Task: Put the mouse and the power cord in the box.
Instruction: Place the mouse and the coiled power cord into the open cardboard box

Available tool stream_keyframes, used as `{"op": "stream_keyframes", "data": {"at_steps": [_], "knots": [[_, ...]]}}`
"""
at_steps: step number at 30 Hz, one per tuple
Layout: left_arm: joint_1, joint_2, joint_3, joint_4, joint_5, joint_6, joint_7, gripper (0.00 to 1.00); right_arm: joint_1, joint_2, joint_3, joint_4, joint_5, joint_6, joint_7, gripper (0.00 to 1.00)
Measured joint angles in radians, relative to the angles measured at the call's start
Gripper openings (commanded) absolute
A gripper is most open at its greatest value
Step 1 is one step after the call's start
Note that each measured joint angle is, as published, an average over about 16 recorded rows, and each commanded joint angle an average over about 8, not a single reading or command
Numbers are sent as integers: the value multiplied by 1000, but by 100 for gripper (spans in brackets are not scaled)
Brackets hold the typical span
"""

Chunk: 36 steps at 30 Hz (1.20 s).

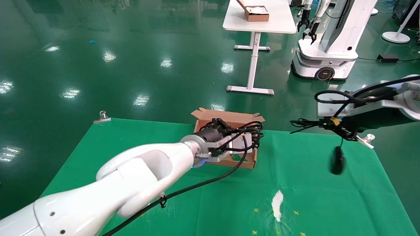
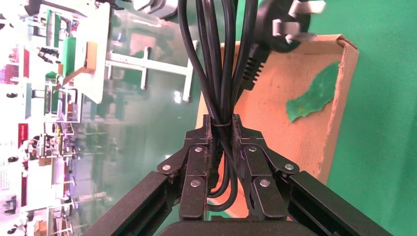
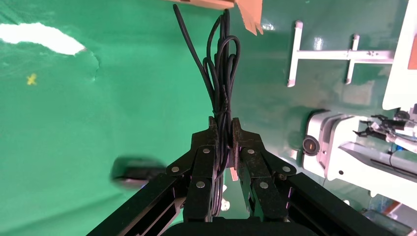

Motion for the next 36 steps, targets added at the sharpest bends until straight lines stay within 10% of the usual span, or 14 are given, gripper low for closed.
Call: {"op": "stream_keyframes", "data": {"at_steps": [2,16,36], "knots": [[-11,1,51,13,16,-35,-42,100,2,9,2,26,-2,-10,16,0],[-77,-2,244,65,35,-80,-261,100,12,-22,7,89,-4,3,54,0],[-201,-150,208,346,-85,-18,-390,100,23,-260,-3,-239,18,227,-186,0]]}}
